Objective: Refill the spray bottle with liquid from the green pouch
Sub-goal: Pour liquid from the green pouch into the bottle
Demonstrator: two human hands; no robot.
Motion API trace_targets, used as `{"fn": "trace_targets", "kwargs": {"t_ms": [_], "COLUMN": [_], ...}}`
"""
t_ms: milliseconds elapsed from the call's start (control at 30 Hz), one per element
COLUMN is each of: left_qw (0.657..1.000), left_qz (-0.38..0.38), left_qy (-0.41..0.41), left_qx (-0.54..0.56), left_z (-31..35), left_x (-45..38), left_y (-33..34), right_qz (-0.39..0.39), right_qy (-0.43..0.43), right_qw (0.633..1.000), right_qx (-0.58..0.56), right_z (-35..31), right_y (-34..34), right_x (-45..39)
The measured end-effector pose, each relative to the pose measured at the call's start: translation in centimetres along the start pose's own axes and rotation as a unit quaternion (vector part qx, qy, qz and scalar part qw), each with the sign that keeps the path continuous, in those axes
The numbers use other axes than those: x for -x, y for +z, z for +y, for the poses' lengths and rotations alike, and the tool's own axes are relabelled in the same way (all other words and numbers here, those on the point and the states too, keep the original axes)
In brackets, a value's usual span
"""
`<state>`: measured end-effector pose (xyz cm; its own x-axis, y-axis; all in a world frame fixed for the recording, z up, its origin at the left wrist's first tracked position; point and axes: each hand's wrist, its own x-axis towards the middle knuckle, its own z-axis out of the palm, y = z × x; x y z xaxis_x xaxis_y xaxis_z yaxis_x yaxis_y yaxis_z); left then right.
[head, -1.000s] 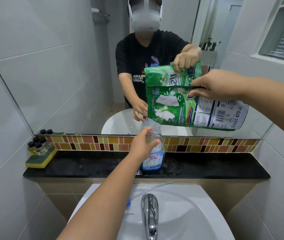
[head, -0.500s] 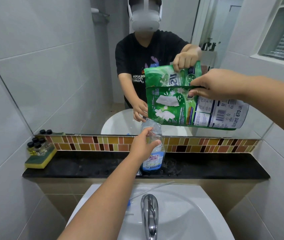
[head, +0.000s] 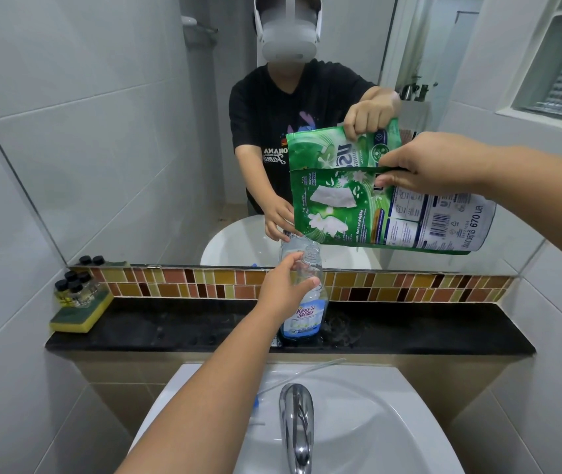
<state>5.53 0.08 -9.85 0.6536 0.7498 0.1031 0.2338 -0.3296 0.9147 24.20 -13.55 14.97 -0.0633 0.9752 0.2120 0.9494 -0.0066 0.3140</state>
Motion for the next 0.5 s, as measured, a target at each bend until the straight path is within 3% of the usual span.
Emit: {"fn": "trace_targets", "kwargs": {"t_ms": [500], "left_qw": [1.000], "left_qz": [0.002], "left_qy": [-0.006], "left_qx": [0.012], "left_z": [0.06], "left_x": [0.06], "left_y": [0.22], "right_qz": [-0.018], "right_qy": [0.020], "right_qw": [1.000], "right_qx": [0.006], "right_z": [-0.30], "right_y": [-0.62], "right_x": [0.28]}}
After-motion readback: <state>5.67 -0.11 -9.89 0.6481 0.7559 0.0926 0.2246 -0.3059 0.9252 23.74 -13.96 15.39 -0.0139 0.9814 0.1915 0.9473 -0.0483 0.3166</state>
